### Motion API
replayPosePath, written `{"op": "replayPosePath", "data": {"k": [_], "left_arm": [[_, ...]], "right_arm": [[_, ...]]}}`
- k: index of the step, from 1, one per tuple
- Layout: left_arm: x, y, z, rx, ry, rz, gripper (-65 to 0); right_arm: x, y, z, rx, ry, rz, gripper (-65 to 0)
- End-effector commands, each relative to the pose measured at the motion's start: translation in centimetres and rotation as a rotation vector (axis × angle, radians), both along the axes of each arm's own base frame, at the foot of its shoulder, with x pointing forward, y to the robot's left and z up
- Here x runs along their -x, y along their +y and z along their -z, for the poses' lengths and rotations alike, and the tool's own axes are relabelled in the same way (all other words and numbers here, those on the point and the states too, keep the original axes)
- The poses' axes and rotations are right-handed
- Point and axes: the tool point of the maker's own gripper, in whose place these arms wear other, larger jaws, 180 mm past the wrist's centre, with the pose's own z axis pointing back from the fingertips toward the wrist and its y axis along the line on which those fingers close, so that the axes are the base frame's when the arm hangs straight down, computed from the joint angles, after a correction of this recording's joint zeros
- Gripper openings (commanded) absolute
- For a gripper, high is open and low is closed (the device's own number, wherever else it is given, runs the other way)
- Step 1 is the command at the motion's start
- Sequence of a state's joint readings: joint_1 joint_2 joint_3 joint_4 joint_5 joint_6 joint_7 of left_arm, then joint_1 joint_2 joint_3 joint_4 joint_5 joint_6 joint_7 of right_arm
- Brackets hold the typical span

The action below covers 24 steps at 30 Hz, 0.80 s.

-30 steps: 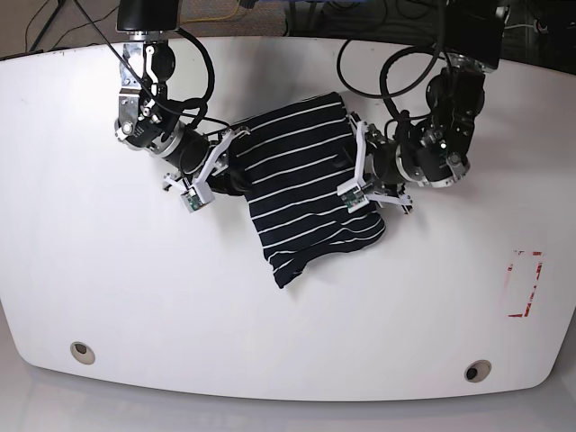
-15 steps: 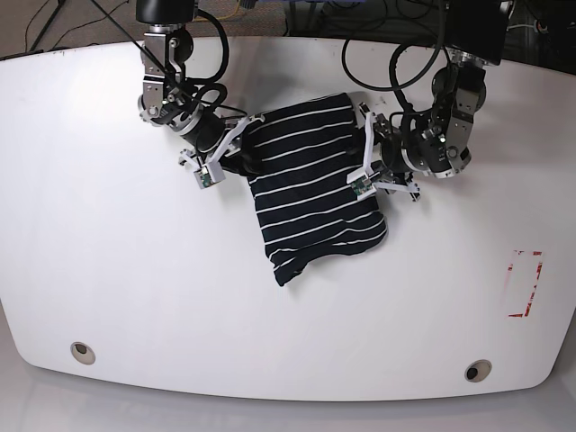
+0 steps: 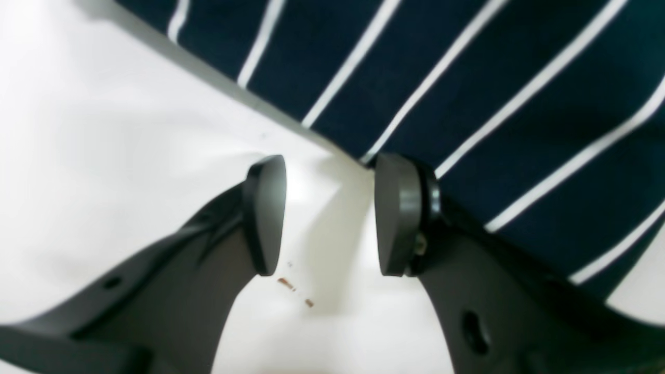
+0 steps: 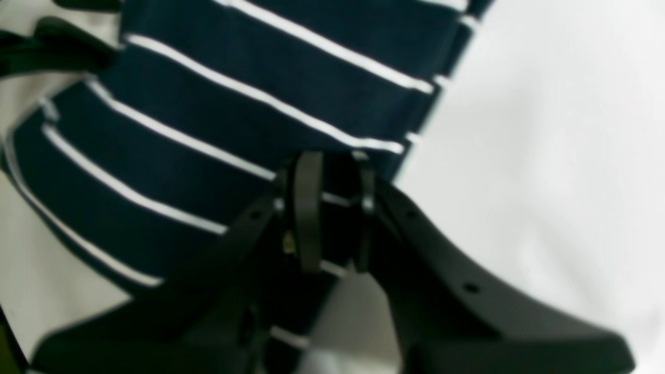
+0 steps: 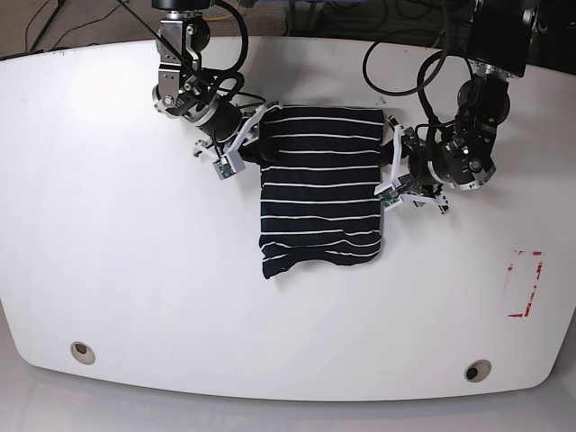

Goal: Layout the t-shirt on the table in an organized manner, then fold the t-shirt properly
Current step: 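Release the right gripper and grasp the folded shirt with the left gripper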

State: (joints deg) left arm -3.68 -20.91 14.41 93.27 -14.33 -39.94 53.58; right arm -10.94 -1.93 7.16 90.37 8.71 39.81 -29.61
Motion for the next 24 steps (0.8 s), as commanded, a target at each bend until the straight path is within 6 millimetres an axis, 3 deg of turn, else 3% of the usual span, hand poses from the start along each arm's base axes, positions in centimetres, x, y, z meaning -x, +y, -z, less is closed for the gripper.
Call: {"op": "replayPosePath", "data": {"k": [1,6,11,20,24], "left_arm": [[-1.8,0.1,-3.2,0.017,-0.104,0.007,-40.3],[-3.0,-1.0,-6.9,0.062,-0.22,0.004,-40.3],[-5.0,-3.4,-9.8,0.141,-0.311,-0.03,-40.4],[-7.5,-8.8,-12.9,0.361,-0.444,-0.171,-40.4],[-7.5,-11.7,-12.2,0.442,-0.454,-0.202,-40.4]], "right_arm": [[-1.5,0.3,-3.0,-0.012,-0.088,0.005,-56.4],[-2.2,-0.4,-5.9,0.041,-0.162,-0.005,-56.4],[-2.8,-2.8,-8.6,0.127,-0.237,0.002,-56.4],[-3.5,-9.8,-11.2,0.289,-0.296,0.111,-56.4],[-3.5,-12.3,-11.6,0.336,-0.3,0.14,-56.6]]}}
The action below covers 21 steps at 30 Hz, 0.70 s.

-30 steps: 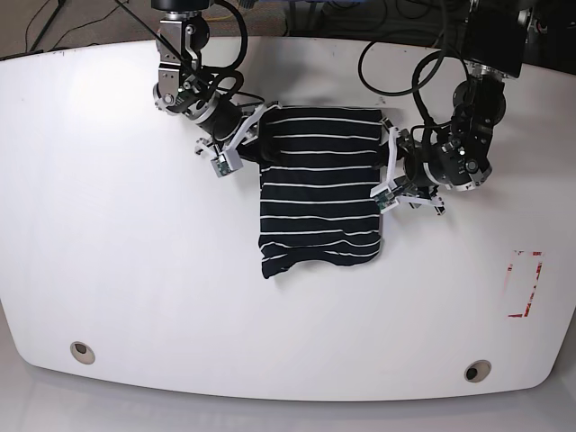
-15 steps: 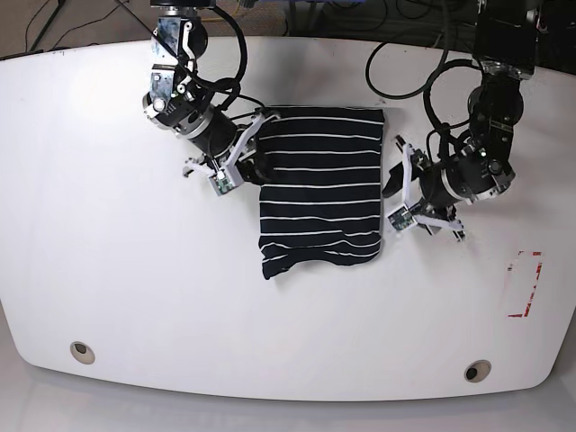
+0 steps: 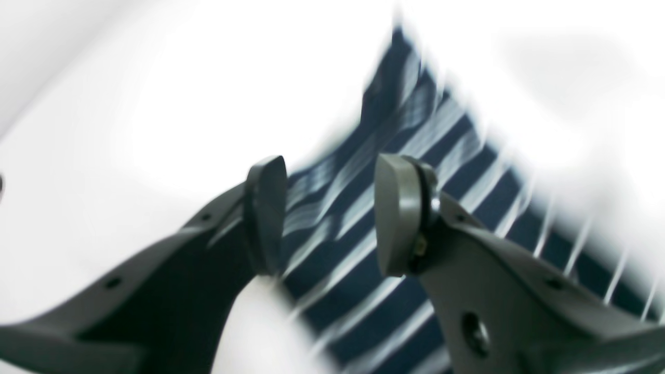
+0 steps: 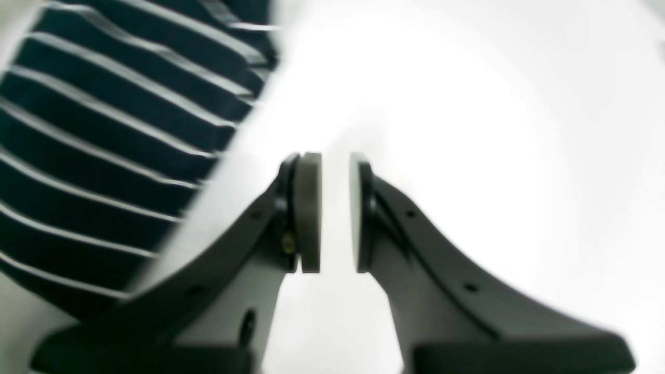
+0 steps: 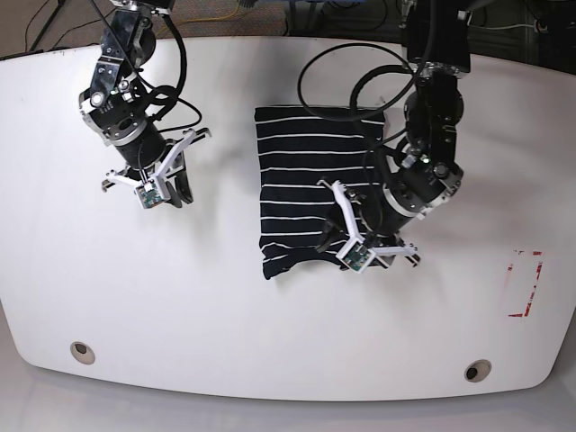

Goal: Layout the t-shirt on the table in an organized manner, then fold the t-shirt properly
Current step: 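Release the right gripper and grasp the folded shirt with the left gripper, then lift the folded shirt with the left gripper and carry it off the table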

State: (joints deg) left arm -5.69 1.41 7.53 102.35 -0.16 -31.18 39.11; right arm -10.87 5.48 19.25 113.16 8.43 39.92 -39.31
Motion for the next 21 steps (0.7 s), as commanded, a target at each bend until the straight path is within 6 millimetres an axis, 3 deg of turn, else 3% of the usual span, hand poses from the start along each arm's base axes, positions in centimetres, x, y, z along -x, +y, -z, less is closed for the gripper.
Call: {"op": "replayPosePath", "data": {"k": [1,5,13,17,21], "left_arm": [[-0.3,-1.8,-0.4,0.054,-0.028,0.004,-40.4],[0.0,-5.7,1.8,0.128,-0.01,0.029,-40.4],[1.7,-9.1,7.9,0.143,0.117,0.069,-40.4],[2.6,-9.1,10.9,0.13,0.184,0.07,-40.4],[3.4,-6.8,14.1,0.082,0.255,0.045,-40.4]], "right_arm": [[-0.6,-0.8,-1.6,0.006,-0.056,0.003,-56.6],[-0.5,-2.9,-1.9,0.031,-0.06,0.047,-56.6],[-0.3,-4.5,-2.1,0.042,-0.065,0.093,-56.4],[0.1,-4.7,-1.6,0.044,-0.048,0.096,-56.4],[0.4,-4.7,-1.3,0.044,-0.039,0.096,-56.4]]}}
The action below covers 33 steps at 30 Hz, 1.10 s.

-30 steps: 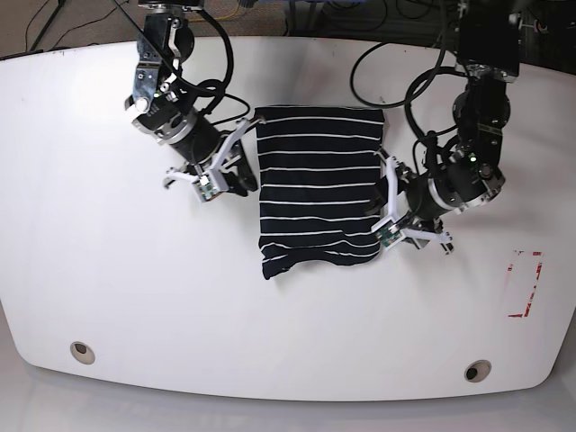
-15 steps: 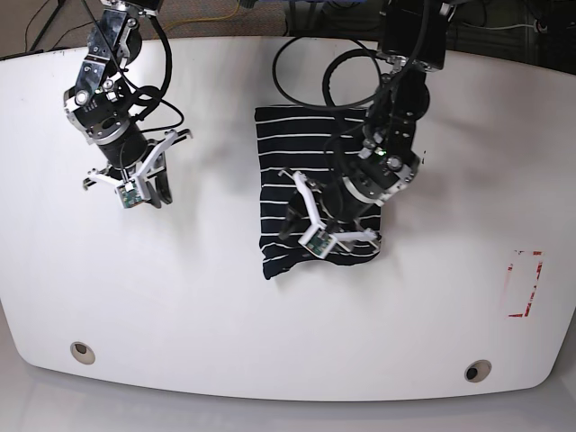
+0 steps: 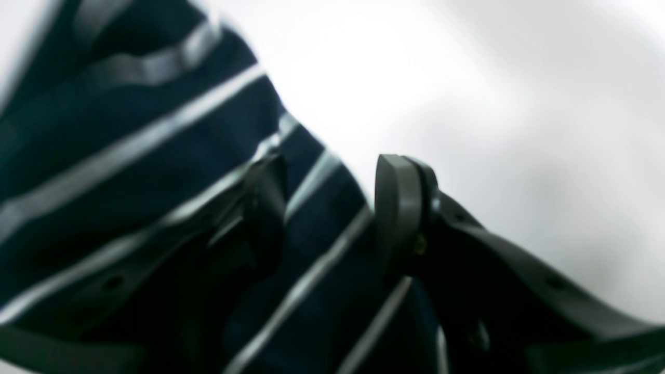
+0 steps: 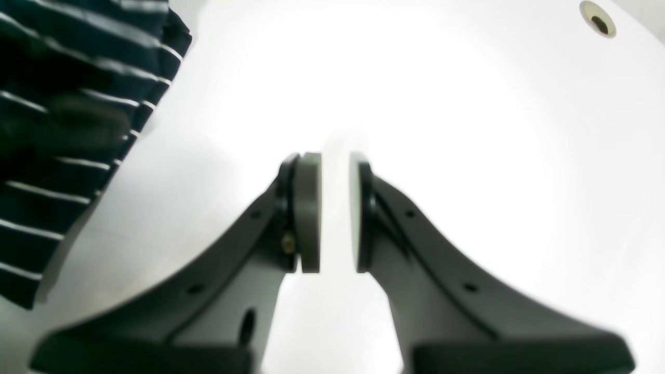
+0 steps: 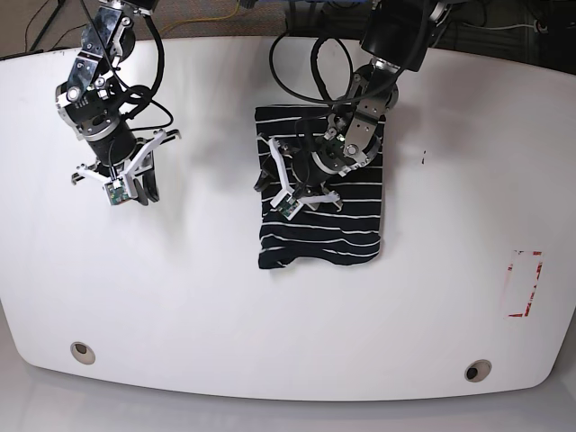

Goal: Layout the t-shirt on the table in an organized manner, then fold the t-shirt properly
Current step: 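Lift the folded shirt with the left gripper and carry it off the table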

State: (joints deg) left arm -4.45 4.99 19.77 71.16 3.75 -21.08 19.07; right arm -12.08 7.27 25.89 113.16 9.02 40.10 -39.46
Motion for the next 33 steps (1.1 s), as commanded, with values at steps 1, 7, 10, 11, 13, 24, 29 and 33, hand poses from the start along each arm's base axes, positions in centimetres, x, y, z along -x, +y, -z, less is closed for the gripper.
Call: {"op": "replayPosePath", "data": {"k": [1,7,10,11,13,24,29,33], "left_arm": [[-0.2,2.2,0.9,-0.038,0.006,0.004,-40.4],[3.3,6.6,4.3,-0.132,0.077,0.061,-40.4],[4.7,10.0,5.2,-0.196,0.094,0.085,-40.4],[5.3,11.1,5.5,-0.215,0.103,0.091,-40.4],[6.4,13.2,6.1,-0.25,0.124,0.102,-40.4],[9.1,26.6,6.4,-0.432,0.215,0.085,-40.4],[9.4,32.1,5.3,-0.511,0.234,0.04,-40.4],[9.5,36.4,4.8,-0.572,0.263,-0.015,-40.4]], "right_arm": [[-0.4,0.0,-1.2,-0.001,-0.047,-0.006,-56.4],[-0.4,0.2,-1.2,-0.008,-0.045,-0.006,-56.6],[-0.3,0.3,-1.0,-0.01,-0.04,-0.009,-56.6],[-0.2,0.3,-1.0,-0.01,-0.039,-0.009,-56.6],[-0.2,0.3,-1.0,-0.011,-0.039,-0.009,-56.6],[0.6,0.4,-0.2,-0.012,-0.011,-0.01,-56.6],[0.7,0.4,-0.2,-0.012,-0.01,-0.01,-56.8],[0.7,0.4,-0.2,-0.012,-0.01,-0.01,-56.8]]}}
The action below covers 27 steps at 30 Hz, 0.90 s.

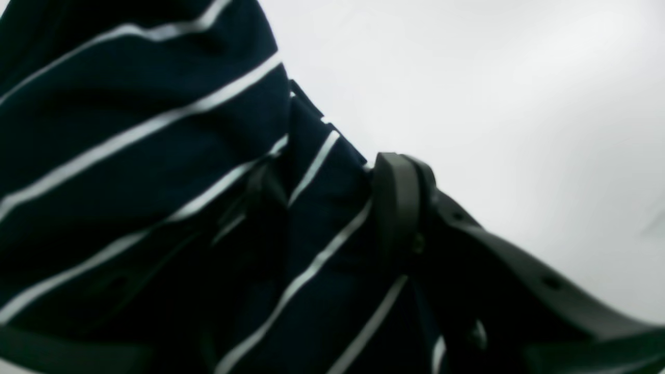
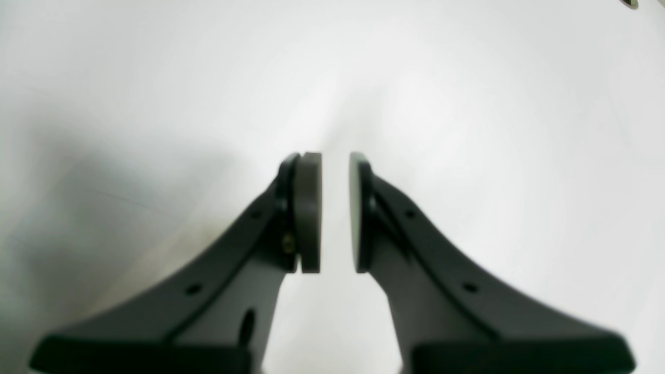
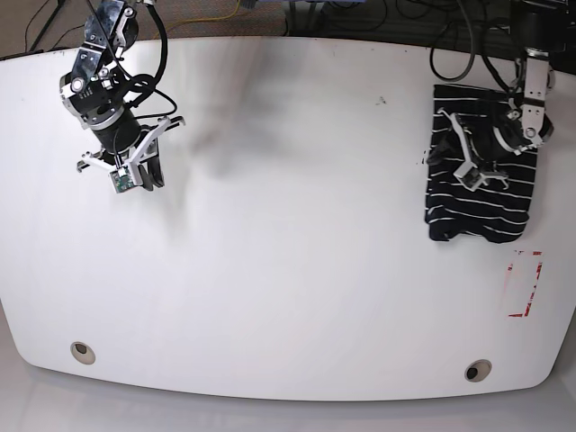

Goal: Layout the t-shirt on the table in an organized manner, then fold the t-shirt properly
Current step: 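Lift the folded shirt with the left gripper and carry it off the table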

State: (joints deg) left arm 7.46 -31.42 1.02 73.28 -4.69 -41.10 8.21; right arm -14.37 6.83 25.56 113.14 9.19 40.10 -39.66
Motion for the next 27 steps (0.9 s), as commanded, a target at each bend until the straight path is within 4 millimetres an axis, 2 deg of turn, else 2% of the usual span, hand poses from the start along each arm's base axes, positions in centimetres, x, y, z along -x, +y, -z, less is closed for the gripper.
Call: {"op": "replayPosePath", "data": {"k": [1,5,9,15,27], "left_arm": [[4.3,7.3,3.7,-0.317,0.223,-0.025,-40.4],[4.6,11.0,3.3,-0.372,0.255,-0.063,-40.4],[4.4,13.2,2.7,-0.405,0.263,-0.088,-40.4],[4.4,15.5,1.6,-0.454,0.267,-0.096,-40.4],[4.1,17.9,-0.2,-0.514,0.257,-0.095,-40.4]], "right_arm": [[-0.6,0.0,-1.4,-0.001,-0.053,-0.006,-56.8],[-0.6,0.0,-1.4,-0.001,-0.054,-0.007,-56.8],[-0.6,0.0,-1.4,-0.001,-0.053,-0.007,-56.8],[-0.3,0.0,-1.1,-0.001,-0.044,-0.007,-56.9],[0.0,0.0,-0.9,-0.002,-0.037,-0.007,-56.9]]}}
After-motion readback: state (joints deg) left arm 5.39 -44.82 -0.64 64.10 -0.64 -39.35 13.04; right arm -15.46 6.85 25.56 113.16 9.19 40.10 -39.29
